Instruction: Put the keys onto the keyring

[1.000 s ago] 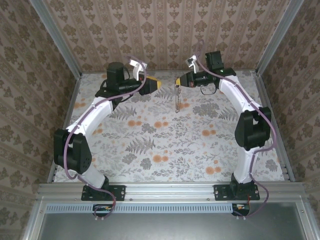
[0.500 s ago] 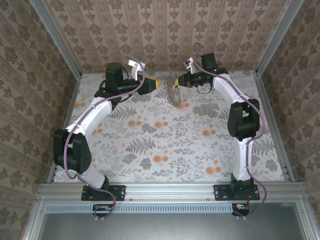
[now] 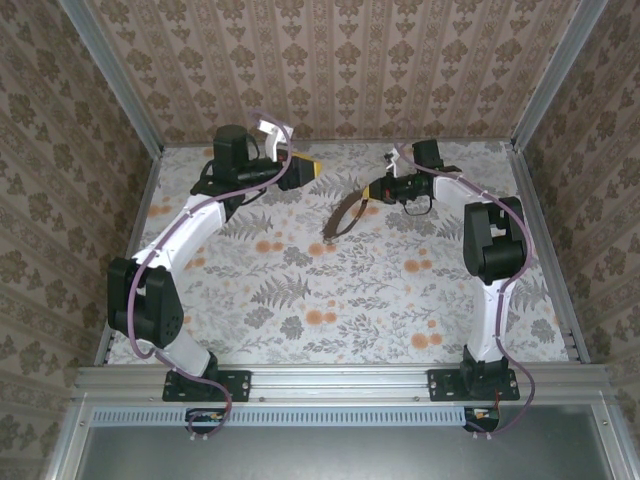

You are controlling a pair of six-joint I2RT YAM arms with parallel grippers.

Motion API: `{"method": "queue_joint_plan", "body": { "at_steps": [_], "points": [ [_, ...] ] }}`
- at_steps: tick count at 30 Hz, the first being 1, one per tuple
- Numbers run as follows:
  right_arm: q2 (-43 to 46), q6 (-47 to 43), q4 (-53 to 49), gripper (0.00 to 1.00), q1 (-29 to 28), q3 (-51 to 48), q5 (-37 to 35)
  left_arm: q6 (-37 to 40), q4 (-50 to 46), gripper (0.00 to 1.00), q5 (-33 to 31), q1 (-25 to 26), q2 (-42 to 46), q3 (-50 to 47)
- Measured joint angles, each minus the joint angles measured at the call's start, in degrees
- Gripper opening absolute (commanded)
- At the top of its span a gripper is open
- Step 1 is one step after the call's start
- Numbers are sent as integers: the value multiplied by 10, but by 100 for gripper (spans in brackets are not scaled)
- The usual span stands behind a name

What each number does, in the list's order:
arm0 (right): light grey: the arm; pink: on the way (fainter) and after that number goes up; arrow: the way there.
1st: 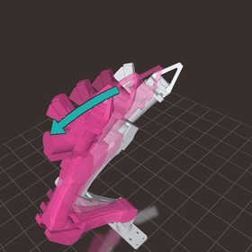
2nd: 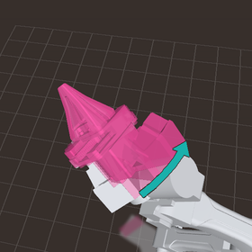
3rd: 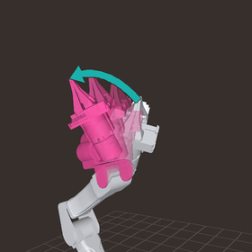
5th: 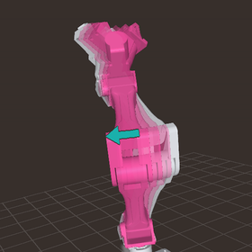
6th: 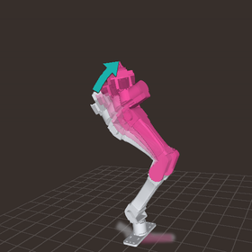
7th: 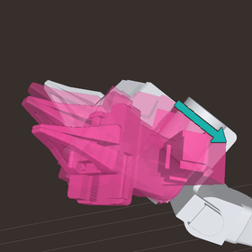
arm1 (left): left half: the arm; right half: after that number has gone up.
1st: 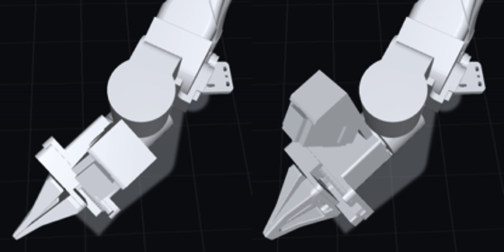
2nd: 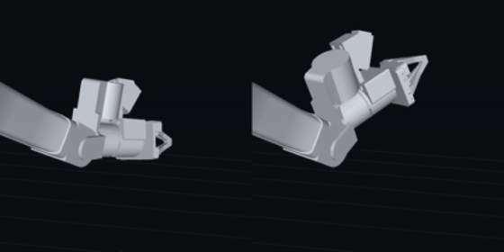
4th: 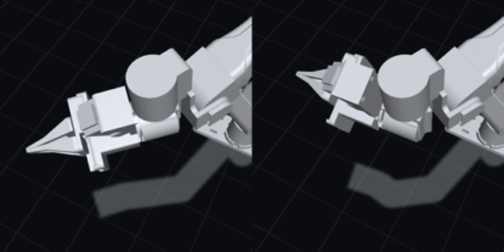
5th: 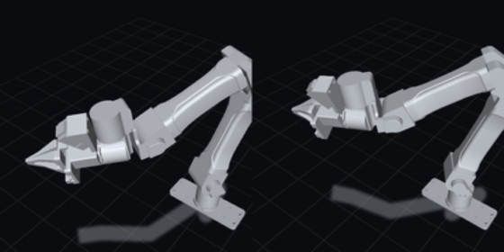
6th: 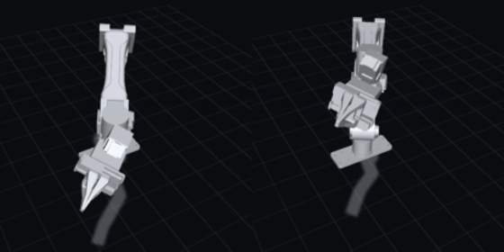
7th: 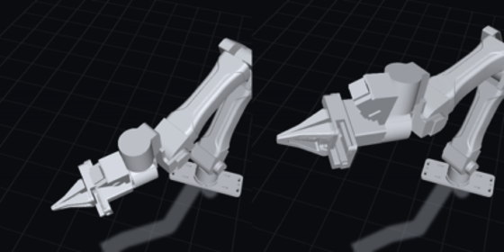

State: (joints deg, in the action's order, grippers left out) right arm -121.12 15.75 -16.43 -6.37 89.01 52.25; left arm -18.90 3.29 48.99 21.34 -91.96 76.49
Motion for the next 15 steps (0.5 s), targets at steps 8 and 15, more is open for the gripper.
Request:
{"method": "queue_joint_plan", "body": {
  "at_steps": [8, 15],
  "points": [
    [23, 10, 30, 0, 10, -65, 0, -3, 0, 52, 0, 2, 0, 0],
    [34, 10, 45, 0, 13, -115, -1, -4, 0, 52, 1, 7, 0, 0]
  ]
}}
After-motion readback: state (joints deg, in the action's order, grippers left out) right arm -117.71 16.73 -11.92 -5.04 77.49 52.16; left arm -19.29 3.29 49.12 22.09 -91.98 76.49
